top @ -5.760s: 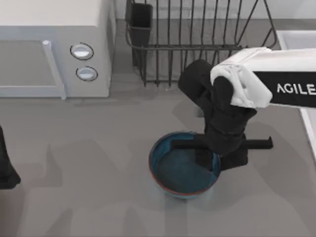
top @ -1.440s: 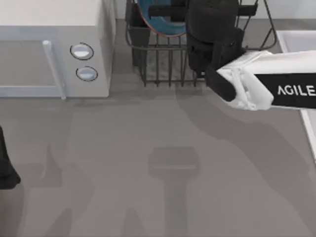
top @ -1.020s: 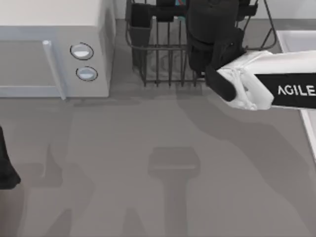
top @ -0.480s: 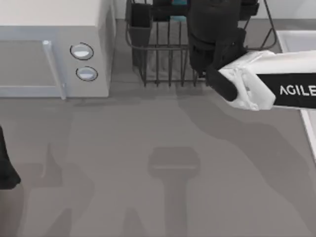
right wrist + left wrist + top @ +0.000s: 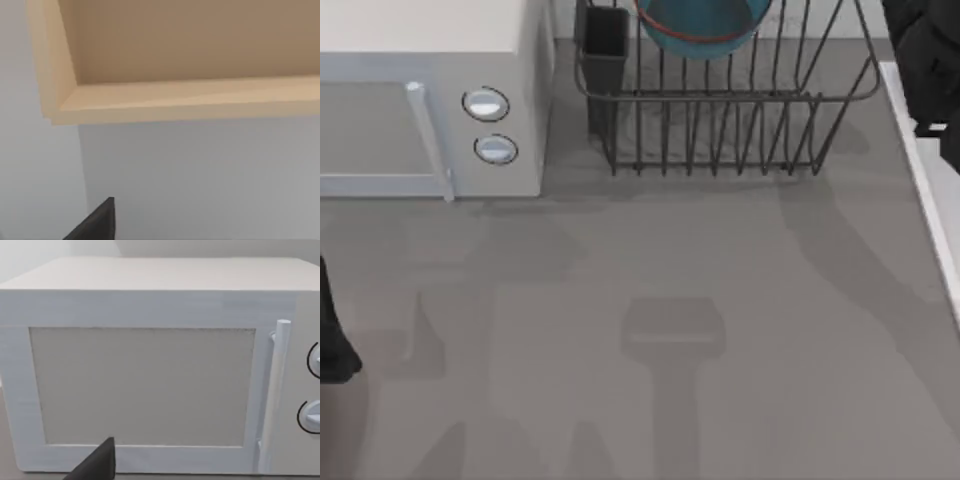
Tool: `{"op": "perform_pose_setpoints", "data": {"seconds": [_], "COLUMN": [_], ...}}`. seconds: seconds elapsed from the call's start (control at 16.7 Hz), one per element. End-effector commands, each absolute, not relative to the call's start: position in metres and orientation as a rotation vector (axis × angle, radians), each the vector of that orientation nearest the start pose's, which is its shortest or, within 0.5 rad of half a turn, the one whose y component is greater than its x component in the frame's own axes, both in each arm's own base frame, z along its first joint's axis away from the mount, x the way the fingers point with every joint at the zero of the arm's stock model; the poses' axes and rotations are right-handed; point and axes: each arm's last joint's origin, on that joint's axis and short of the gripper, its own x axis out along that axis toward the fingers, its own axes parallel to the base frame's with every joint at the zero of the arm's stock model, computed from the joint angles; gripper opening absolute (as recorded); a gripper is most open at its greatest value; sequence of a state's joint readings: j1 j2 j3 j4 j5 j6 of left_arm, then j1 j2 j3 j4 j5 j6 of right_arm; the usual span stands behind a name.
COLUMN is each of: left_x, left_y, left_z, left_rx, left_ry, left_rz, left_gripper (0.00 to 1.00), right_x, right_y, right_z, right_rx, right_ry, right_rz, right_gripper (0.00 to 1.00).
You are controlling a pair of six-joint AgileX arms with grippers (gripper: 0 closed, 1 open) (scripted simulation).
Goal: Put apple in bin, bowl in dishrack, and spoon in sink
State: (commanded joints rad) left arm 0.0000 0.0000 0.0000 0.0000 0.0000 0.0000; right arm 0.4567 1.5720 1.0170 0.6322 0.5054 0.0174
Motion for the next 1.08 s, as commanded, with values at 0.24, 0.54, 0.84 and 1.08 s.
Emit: {"op": "perform_pose_setpoints", "data": {"seconds": [0.24,0.54,0.84,1.08], "left_x": [0.106,0.106,0.106,0.106], "left_y": [-0.001,-0.001,-0.001,-0.001], "left_z": [0.160,0.160,0.160,0.160], "left_rx": [0.000,0.000,0.000,0.000], "left_ry": [0.000,0.000,0.000,0.000], "left_rz": [0.000,0.000,0.000,0.000], "left_gripper": [1.00,1.00,1.00,1.00], "right_x": [0.246,0.146,0.111,0.106], "right_y": [0.070,0.017,0.003,-0.001], "right_z": [0.316,0.276,0.198,0.163], "right_rx": [0.054,0.048,0.014,0.001], "right_ry": [-0.140,-0.174,-0.064,-0.005], "right_rz": [-0.043,-0.031,-0.008,0.000], "right_gripper": [1.00,1.00,1.00,1.00]}}
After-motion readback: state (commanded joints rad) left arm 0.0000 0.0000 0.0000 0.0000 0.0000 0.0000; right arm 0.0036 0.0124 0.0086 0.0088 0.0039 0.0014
